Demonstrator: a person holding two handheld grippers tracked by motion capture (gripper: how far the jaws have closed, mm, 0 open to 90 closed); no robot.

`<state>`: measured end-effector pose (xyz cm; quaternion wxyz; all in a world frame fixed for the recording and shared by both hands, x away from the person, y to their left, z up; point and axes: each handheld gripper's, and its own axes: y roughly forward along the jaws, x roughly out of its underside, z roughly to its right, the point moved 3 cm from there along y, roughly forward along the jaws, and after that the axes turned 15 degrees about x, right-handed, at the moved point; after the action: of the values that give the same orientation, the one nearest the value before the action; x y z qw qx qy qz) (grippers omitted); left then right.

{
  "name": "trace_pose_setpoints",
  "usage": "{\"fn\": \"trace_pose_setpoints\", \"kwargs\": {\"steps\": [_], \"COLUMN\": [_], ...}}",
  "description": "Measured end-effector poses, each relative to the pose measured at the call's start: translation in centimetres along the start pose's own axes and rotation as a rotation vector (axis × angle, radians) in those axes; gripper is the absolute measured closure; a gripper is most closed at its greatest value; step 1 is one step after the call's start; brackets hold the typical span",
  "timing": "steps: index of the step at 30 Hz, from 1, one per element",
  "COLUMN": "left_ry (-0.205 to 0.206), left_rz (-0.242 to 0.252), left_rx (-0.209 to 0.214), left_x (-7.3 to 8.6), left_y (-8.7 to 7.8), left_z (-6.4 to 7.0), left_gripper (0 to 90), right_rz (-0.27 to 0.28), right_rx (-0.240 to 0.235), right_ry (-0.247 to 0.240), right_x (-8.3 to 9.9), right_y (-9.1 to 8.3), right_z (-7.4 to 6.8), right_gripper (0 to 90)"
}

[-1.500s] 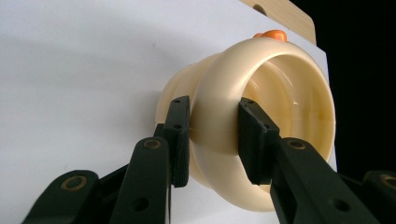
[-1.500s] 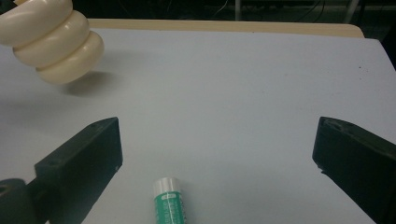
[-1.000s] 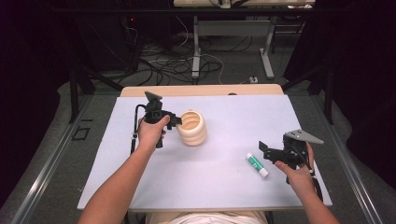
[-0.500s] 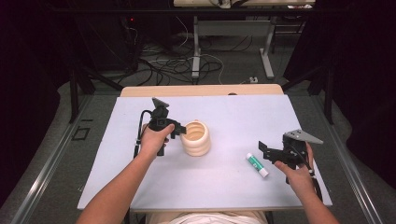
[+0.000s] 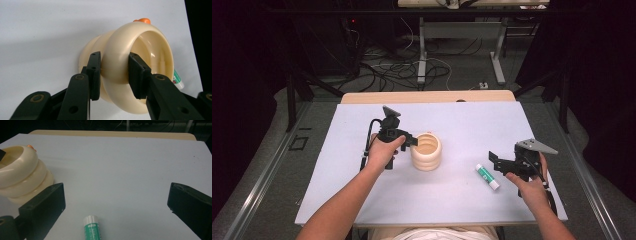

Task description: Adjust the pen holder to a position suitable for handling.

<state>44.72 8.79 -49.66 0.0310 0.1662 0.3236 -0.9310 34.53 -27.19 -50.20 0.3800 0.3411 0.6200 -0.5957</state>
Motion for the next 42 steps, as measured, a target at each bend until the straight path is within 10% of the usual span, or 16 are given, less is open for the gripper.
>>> {"fn": "trace_pose_setpoints", "kwargs": {"steps": [22,42], "left_ry": [0.039,0.261], "left_rz": [0.072,0.22], "left_rx": [0.038,0.001], "left_x": [-0.1,1.3], "left_y": [-1.1,-3.5], "left_z": [0.5,1.4], "left_gripper": [59.3,35.0], "right_rz": [0.011,-0.007], "right_rx": [-0.002,-0.005], "right_ry": [-0.026,-0.106], "right_x": [-0.1,-0.1], "right_y": [-0.2,-0.2], "right_z": [-0.1,-0.3], "right_gripper": [2.2,15.3]}}
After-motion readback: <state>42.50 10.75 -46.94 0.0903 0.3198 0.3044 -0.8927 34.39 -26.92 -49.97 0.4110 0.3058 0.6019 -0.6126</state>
